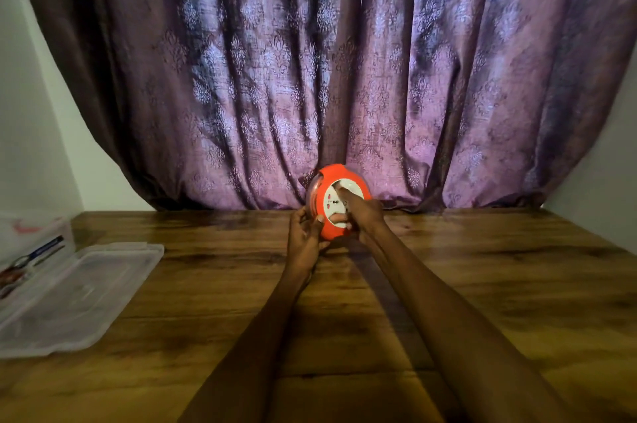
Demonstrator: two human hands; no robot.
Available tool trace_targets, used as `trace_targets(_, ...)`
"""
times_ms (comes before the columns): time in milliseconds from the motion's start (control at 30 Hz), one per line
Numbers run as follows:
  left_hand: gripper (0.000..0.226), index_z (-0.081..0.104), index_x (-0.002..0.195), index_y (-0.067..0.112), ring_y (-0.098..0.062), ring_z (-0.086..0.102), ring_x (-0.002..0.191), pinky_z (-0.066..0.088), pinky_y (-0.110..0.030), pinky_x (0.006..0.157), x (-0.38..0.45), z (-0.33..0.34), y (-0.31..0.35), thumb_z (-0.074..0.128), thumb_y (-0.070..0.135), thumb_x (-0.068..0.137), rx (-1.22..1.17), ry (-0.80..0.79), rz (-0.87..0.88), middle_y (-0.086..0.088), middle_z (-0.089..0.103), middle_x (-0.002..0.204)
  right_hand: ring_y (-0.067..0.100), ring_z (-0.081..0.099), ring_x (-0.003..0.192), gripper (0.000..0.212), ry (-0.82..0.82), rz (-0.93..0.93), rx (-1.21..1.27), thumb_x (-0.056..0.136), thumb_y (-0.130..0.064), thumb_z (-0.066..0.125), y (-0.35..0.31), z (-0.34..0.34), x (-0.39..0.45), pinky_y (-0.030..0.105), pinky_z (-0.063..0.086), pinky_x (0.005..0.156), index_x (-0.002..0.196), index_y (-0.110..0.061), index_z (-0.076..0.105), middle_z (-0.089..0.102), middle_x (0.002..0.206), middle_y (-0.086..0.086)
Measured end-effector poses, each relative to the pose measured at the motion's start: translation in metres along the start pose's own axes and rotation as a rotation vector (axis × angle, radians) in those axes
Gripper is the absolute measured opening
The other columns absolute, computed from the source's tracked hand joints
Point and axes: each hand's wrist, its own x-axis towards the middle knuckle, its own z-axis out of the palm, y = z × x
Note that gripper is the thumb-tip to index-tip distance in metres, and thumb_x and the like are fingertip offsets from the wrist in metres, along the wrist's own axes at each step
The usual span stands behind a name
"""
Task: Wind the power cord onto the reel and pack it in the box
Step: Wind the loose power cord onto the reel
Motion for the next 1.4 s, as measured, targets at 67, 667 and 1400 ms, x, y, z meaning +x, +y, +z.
trace_targets(67, 0.032, 0.046, 0.131, 0.009, -0.034, 0.062, 0.110, 0.060, -0.032, 0.063, -0.002, 0.003, -0.001, 0.056, 0.010, 0.100, 0.010, -0.010, -0.007, -0.015, 0.063, 0.125, 0.011, 0.041, 0.025, 0.041, -0.003, 0.052, 0.051, 0.081, -0.051, 0.074, 0.007, 0.000, 0.005, 0.013, 0.028, 0.032, 0.084, -0.012, 0.062, 0.070, 0.054, 0.010)
trace_targets(667, 0.018, 0.062, 0.117, 0.016, -0.027, 0.062, 0.102, 0.061, -0.042, 0.064, 0.013, -0.022, 0.008, 0.057, 0.020, 0.100, 0.010, 0.029, -0.138, -0.014, 0.067, 0.117, 0.036, 0.059, 0.117, 0.046, -0.350, -1.489, -1.863, 0.089, -0.020, 0.060, -0.044, -0.057, 0.000, 0.041, 0.048, 0.080, 0.132, -0.036, 0.061, 0.048, 0.149, 0.015)
trace_targets(1400, 0.017, 0.054, 0.115, 0.015, -0.016, 0.061, 0.091, 0.060, -0.032, 0.056, 0.002, -0.003, 0.002, 0.058, 0.017, 0.099, 0.002, -0.006, -0.083, -0.008, 0.062, 0.114, 0.033, 0.070, 0.092, 0.061, 0.157, -0.886, -1.402, 0.068, -0.053, 0.067, 0.001, -0.021, -0.001, 0.037, 0.049, 0.076, 0.125, -0.044, 0.048, 0.074, 0.102, 0.006)
